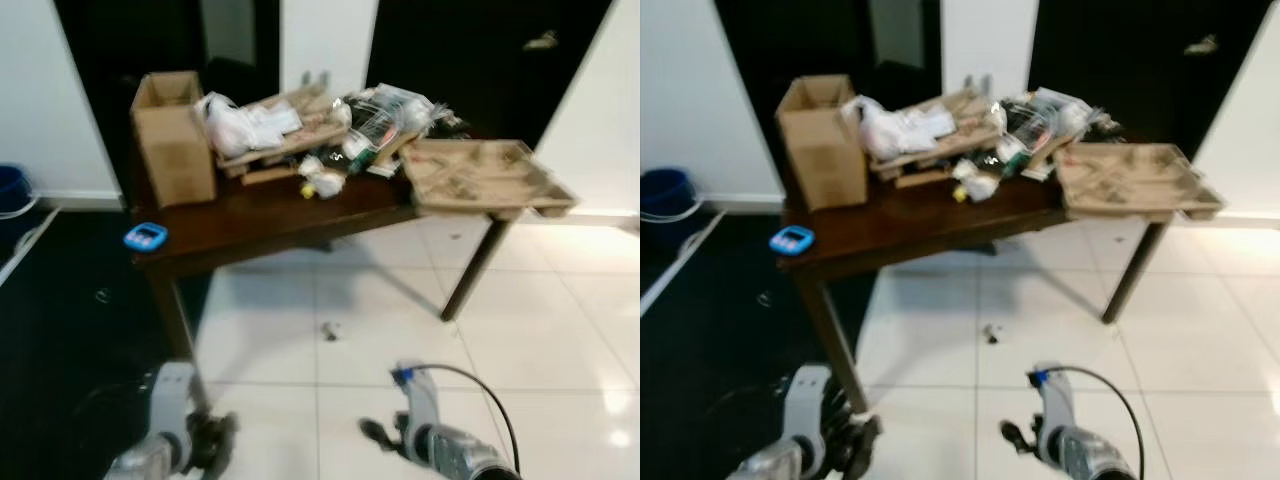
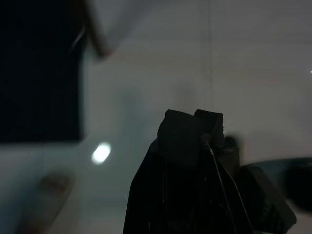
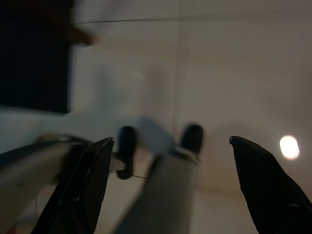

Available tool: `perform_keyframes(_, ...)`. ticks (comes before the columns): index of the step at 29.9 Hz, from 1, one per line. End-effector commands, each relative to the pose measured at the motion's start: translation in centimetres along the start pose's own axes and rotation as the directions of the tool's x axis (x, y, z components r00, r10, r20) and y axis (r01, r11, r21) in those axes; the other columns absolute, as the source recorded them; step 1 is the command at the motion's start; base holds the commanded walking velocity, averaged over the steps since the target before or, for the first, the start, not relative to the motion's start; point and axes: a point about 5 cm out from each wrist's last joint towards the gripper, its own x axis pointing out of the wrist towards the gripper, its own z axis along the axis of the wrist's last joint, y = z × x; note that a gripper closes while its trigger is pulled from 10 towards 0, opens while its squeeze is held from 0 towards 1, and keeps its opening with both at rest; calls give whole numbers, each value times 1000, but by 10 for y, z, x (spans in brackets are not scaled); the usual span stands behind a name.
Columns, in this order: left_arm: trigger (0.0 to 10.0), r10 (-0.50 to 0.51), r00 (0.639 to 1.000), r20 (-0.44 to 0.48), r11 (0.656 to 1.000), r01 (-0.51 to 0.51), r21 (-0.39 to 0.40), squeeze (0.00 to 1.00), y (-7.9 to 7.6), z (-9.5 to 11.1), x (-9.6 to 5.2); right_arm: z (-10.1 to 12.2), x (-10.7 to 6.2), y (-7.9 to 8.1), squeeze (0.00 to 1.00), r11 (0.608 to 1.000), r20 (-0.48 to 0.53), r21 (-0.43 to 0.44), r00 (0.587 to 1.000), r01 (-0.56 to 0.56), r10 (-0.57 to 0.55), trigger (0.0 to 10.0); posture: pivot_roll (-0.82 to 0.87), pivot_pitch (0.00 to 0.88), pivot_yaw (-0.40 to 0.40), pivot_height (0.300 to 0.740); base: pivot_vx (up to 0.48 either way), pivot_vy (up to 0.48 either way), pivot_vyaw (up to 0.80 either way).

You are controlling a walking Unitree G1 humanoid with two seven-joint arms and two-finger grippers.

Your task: Picking trash to rubbish bin

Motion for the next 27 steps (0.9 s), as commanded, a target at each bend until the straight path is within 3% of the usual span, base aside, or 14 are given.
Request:
perform_keyframes(1, 10000, 82, 996, -29, 996, -83, -41, 0, 13, -11, -5, -13, -2, -6, 0, 997, -23, 47, 998, 57, -56, 10000, 65, 0, -12, 740, 0, 0, -769)
perform_keyframes(2, 10000, 82, 996, -29, 996, -83, -41, 0, 13, -11, -5, -13, -2, -6, 0, 997, -23, 47, 998, 57, -56, 10000, 65, 0, -12, 740, 0, 0, -769)
perform_keyframes(3, 10000, 156, 984, -81, 984, -162, -69, 0, 26, -32, -14, -30, -5, -13, 0, 987, -60, 104, 991, 123, -117, 10000, 59, 0, -10, 740, 0, 0, -769)
perform_keyframes(5, 10000, 178, 979, -97, 980, -185, -73, 0, 30, -39, -17, -36, -7, -15, 0, 982, -75, 119, 987, 147, -139, 10000, 59, 0, -10, 740, 0, 0, -769)
perform_keyframes(10, 10000, 220, 967, -125, 972, -228, -50, 0, 35, -51, -22, -59, -13, -23, 0, 968, -157, 83, 962, 238, -223, 10000, 77, 0, -16, 740, 0, 0, -769)
perform_keyframes(15, 10000, 236, 963, -127, 971, -240, -13, 0, 33, -50, -20, -61, -14, -25, 0, 962, -169, 54, 952, 268, -256, 10000, 76, 0, -17, 740, 0, 0, -769)
perform_keyframes(18, 10000, 239, 962, -133, 970, -230, 80, 0, 25, -49, -16, -60, -14, -26, 0, 958, -175, 10, 944, 286, -279, 10000, 72, 0, -16, 740, 0, 0, -771)
perform_keyframes(27, 10000, 230, 965, -125, 969, -215, 125, 0, 19, -45, -12, -55, -11, -21, 0, 958, -168, -52, 943, 282, -287, 10000, 66, 0, -9, 740, 0, 0, -769)
